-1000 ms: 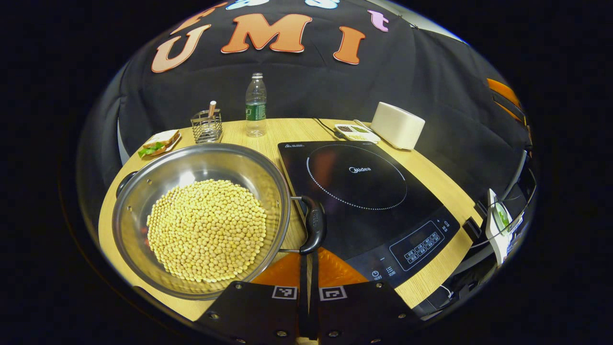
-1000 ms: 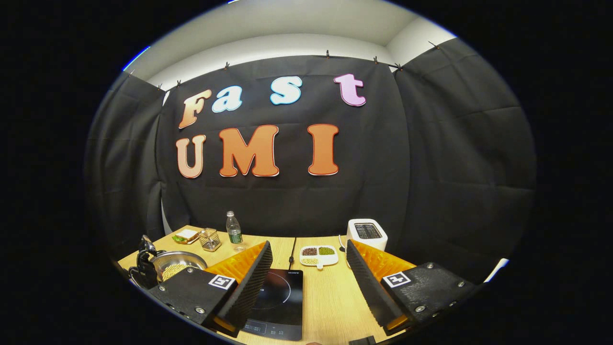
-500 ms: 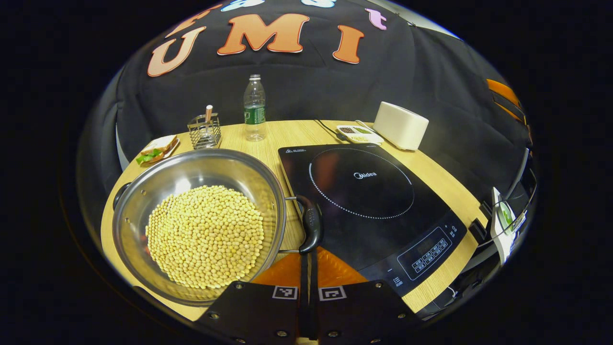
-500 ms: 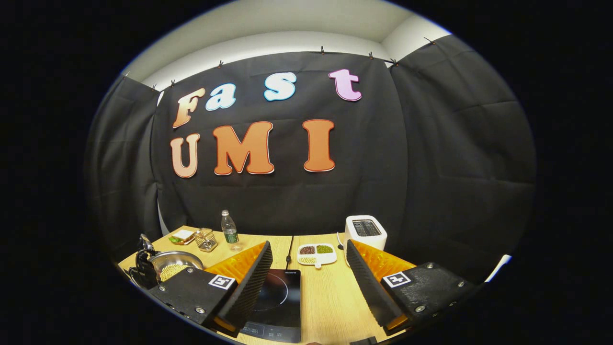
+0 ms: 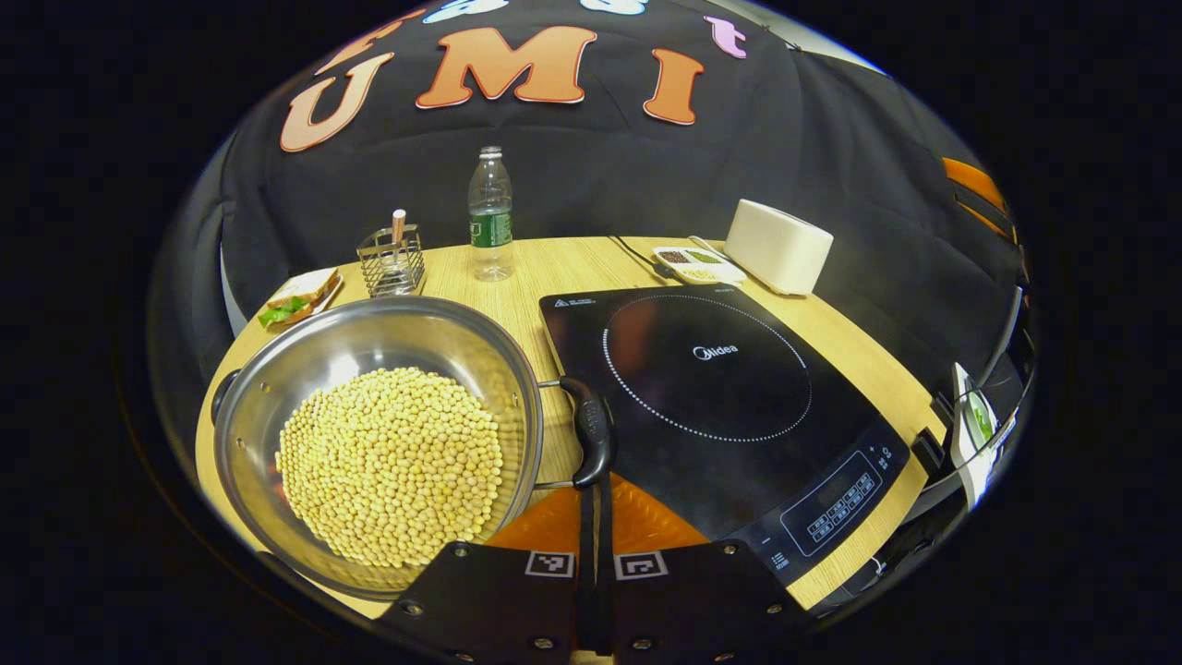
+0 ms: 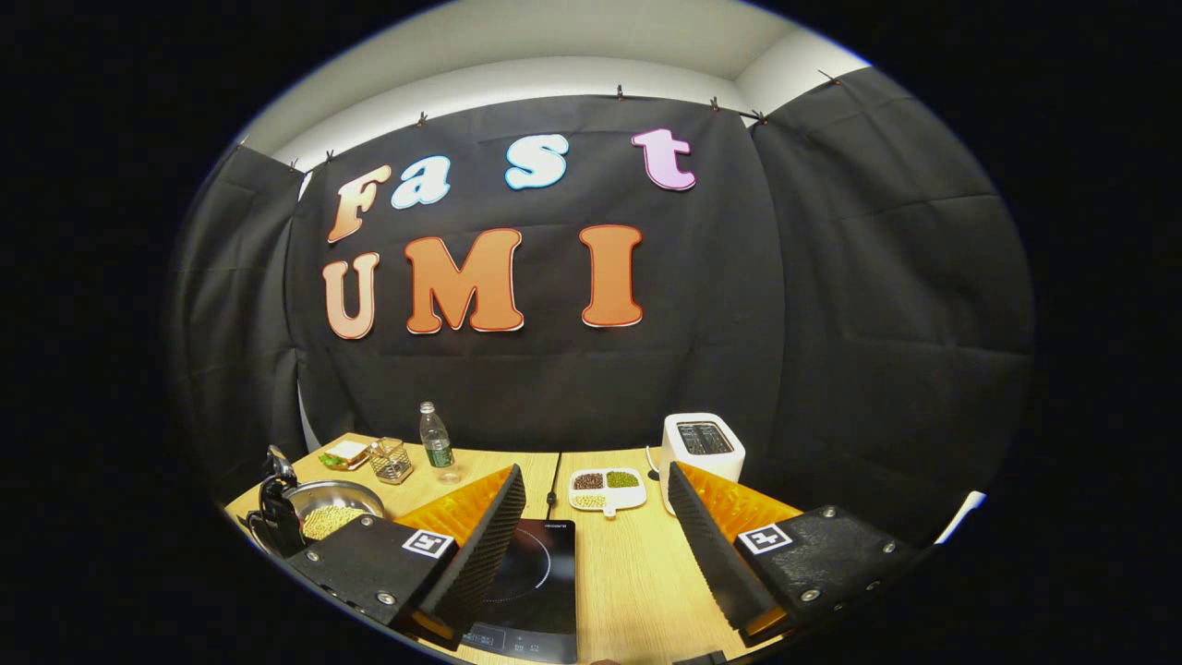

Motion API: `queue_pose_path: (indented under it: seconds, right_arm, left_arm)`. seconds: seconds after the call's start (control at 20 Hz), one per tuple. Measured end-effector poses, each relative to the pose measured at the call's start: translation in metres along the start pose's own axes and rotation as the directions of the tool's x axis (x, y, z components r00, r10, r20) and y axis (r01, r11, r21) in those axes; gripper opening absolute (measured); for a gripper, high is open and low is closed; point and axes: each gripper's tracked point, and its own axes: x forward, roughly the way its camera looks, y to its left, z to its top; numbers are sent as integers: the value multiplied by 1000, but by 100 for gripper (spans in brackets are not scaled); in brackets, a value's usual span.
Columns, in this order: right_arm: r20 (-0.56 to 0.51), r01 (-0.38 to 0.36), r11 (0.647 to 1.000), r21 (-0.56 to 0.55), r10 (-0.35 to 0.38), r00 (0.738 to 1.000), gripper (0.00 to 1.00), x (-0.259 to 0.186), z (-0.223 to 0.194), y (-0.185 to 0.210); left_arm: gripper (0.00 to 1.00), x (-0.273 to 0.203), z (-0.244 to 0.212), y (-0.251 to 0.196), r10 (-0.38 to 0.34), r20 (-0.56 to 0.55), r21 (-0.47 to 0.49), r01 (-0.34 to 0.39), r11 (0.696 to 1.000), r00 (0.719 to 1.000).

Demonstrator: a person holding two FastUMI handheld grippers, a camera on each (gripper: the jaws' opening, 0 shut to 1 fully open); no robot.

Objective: First push the handle of the pot to place it horizontally, then grasp the pot with both hands and set it on the induction cooktop.

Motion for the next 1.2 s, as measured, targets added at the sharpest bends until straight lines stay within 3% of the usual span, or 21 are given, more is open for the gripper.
queue_pose_path:
  seconds: [1.2]
  right_arm:
    - [5, 34, 999, -13, -34, 999, 96, -8, 9, -3]
  left_arm:
    - [2, 13, 20, 12, 19, 20, 15, -20, 1000, 1000]
